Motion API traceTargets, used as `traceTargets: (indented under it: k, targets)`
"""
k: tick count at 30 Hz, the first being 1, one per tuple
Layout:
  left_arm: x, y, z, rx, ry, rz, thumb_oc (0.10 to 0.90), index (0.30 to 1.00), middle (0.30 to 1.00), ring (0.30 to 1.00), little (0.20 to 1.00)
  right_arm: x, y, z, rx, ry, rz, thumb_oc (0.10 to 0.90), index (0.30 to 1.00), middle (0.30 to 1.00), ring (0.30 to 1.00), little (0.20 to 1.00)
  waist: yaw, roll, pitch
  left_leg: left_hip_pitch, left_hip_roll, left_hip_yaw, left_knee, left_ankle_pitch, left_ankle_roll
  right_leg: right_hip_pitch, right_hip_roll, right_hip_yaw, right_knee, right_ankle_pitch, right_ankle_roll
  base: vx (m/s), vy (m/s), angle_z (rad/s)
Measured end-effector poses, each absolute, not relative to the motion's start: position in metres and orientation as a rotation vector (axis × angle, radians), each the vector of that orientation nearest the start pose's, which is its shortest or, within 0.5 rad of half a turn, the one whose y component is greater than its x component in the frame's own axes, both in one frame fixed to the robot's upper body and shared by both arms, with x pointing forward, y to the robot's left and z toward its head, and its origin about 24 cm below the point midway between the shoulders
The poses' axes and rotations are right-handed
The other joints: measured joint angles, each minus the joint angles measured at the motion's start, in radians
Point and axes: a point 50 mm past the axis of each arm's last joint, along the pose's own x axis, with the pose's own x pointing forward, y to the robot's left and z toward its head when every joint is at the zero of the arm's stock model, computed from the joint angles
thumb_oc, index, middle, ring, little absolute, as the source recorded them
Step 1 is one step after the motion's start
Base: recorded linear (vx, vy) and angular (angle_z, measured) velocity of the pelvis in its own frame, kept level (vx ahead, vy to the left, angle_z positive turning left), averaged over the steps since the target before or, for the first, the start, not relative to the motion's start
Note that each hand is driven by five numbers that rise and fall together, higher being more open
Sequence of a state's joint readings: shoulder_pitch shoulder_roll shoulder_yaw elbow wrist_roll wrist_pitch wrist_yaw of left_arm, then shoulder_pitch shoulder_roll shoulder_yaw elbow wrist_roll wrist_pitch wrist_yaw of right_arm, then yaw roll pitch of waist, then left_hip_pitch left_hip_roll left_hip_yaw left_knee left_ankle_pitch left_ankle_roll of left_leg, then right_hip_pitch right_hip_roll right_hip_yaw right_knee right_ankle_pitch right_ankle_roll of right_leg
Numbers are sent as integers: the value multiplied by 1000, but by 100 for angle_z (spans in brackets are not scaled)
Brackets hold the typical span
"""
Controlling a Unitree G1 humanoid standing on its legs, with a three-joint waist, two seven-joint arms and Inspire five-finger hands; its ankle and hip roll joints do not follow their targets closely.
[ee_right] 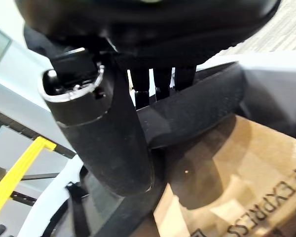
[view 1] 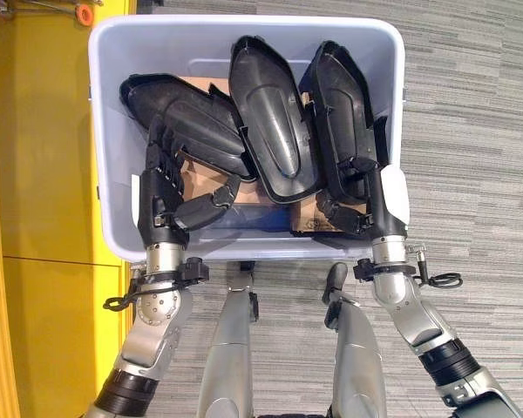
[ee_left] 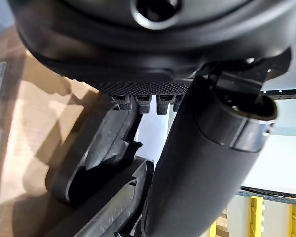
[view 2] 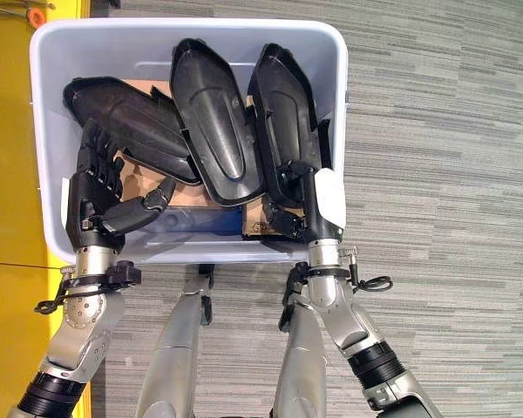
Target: Move parts from the plastic box to the shelf.
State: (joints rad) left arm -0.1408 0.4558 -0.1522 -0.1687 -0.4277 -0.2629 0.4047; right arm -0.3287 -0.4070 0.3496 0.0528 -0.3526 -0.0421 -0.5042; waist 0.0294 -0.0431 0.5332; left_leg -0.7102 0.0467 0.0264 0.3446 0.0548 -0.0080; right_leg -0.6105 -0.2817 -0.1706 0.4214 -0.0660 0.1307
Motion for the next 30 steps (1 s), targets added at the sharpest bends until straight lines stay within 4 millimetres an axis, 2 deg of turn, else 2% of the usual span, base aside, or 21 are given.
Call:
traceTargets:
  k: [8, 11, 13, 18, 25, 30]
  targets:
    - [264, 193, 141, -102, -473, 145, 900, 1000, 1000, 1000, 1000, 296, -151, 114, -757, -452, -125, 400, 300, 300, 300, 300, 3, 4, -1, 97, -1, 2, -50, 13, -7, 85, 2, -3, -27, 1, 2, 0, -11, 0]
    - [263, 193, 139, -102, -467, 144, 900, 1000, 1000, 1000, 1000, 295, -152, 110, -768, -432, -102, 400, 300, 300, 300, 300, 3, 7, 0, 147, 2, 0, -74, 17, -10, 134, 7, -10, -48, 1, 3, 6, -43, 1]
    - [263, 192, 139, -99, -465, 136, 900, 1000, 1000, 1000, 1000, 291, -155, 101, -789, -396, -76, 400, 300, 300, 300, 300, 6, 9, -1, 226, 3, -1, -115, 24, -16, 215, 13, -21, -90, 7, 9, 29, -42, 1]
    - [264, 192, 140, -96, -472, 121, 900, 1000, 1000, 1000, 1000, 289, -159, 101, -815, -389, -47, 400, 300, 300, 300, 300, 4, 13, -3, 281, 4, -1, -146, 28, -20, 279, 22, -31, -137, 21, 14, 39, -40, 0]
    - [262, 194, 138, -84, -464, 101, 900, 1000, 1000, 1000, 1000, 278, -158, 121, -762, -465, -5, 400, 300, 300, 300, 300, 7, 16, -8, 411, 7, 6, -213, 29, -22, 424, 32, -43, -245, 47, 17, 59, -40, -2]
    - [258, 206, 136, -69, -454, 129, 900, 1000, 1000, 1000, 1000, 272, -158, 142, -690, -547, -8, 400, 300, 300, 300, 300, 8, 17, -16, 474, 10, 19, -255, 32, -27, 493, 43, -43, -313, 73, 18, 67, -38, -7]
